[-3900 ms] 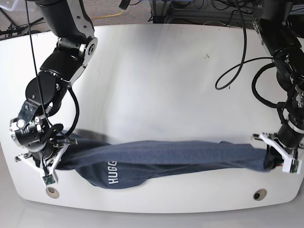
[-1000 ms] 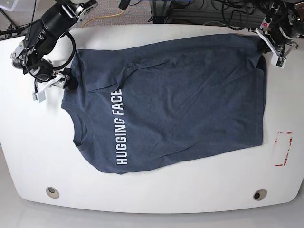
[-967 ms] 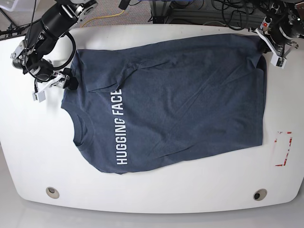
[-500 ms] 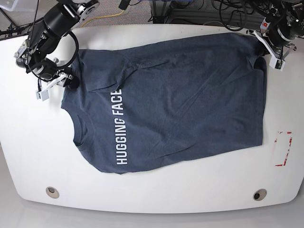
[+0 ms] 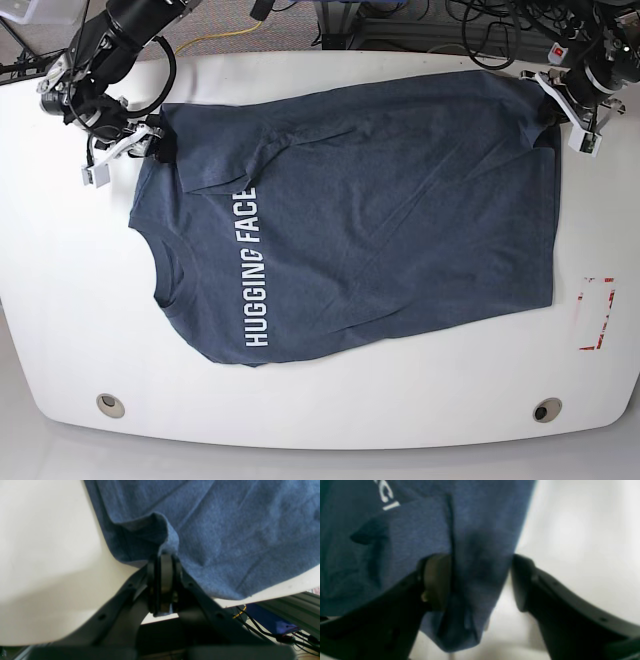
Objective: Fold the T-shirt properly
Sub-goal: 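Hold the shirt edge with both grippers and pull it taut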
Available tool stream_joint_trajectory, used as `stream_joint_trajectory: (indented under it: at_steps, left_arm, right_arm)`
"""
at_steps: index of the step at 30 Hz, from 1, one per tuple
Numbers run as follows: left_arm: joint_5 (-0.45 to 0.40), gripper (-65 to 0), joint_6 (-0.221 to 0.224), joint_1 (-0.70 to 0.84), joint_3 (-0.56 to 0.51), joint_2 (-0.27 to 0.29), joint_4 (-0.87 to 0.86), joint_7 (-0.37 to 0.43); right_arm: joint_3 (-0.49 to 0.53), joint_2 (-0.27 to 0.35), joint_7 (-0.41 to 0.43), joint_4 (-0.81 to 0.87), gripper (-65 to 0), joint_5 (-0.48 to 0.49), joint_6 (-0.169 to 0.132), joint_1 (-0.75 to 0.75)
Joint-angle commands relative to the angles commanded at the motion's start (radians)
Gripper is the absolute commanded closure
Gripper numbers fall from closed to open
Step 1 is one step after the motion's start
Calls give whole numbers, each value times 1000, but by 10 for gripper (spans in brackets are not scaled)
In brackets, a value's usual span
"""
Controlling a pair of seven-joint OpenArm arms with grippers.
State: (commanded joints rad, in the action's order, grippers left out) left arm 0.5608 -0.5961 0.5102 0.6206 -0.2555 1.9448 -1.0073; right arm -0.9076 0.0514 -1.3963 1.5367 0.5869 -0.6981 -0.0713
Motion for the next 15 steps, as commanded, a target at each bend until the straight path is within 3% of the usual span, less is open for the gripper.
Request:
stream_joint_trajectory:
  at_steps: [9,15]
  left_arm:
    - [-80,-10,0,-11,0,0,-3,0]
    - [-80,-10,0,-12,0,0,-3,0]
  right_arm:
    - [0,-17,0,-3,-388,0,0,-60]
    - [0,-15,24,-9,-304,-6,0,-9]
